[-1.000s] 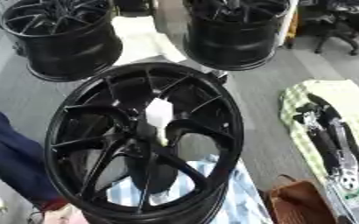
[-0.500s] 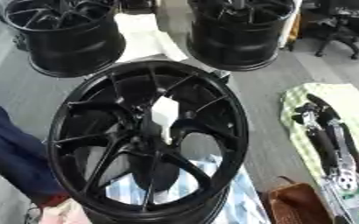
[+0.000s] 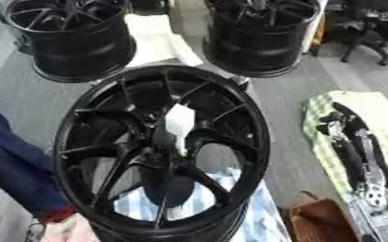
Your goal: Pull the pin out of the wheel hub.
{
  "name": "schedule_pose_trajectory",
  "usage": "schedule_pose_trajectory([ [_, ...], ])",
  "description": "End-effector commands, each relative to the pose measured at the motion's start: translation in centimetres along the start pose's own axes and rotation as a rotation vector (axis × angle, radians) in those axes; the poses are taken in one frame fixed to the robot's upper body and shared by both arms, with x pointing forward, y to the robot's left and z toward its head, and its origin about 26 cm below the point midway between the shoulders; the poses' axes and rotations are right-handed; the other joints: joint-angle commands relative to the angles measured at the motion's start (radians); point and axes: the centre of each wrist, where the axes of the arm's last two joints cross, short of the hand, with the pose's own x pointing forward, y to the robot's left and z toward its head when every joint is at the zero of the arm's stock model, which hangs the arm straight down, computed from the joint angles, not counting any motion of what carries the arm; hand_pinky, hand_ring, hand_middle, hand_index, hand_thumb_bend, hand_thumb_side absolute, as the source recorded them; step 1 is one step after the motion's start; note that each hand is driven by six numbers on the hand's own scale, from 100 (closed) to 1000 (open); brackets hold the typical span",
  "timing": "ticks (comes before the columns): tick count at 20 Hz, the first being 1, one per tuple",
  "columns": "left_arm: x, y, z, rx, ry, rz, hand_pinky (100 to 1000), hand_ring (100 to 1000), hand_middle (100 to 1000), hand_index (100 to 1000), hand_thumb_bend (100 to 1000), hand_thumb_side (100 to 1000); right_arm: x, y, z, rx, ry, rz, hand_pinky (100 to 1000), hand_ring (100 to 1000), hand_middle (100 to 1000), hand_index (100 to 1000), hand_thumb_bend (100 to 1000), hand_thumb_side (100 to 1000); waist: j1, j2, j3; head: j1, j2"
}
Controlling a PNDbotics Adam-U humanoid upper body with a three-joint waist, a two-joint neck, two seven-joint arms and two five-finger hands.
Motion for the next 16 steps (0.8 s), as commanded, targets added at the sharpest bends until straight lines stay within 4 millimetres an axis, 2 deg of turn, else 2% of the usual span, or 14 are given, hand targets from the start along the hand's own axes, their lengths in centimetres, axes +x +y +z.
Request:
schedule_pose_trajectory([
  [1, 1.08, -0.07, -0.25, 0.003, -0.042, 0.009, 562, 1000, 576, 822, 100, 844, 0.59, -0.2, -0.42, 0.004, -0.028, 0.002, 733, 641, 625, 883, 100, 675, 0.0, -0.007, -0.002, 0.001, -0.003],
  [16, 1.54, -0.63, -0.18, -0.051, -0.078, 0.048, 567, 1000, 582, 825, 100, 845, 0.62, -0.15, -0.39, 0.011, -0.028, 0.001, 734, 641, 626, 883, 100, 675, -0.003, -0.009, 0.002, 0.006, -0.003],
])
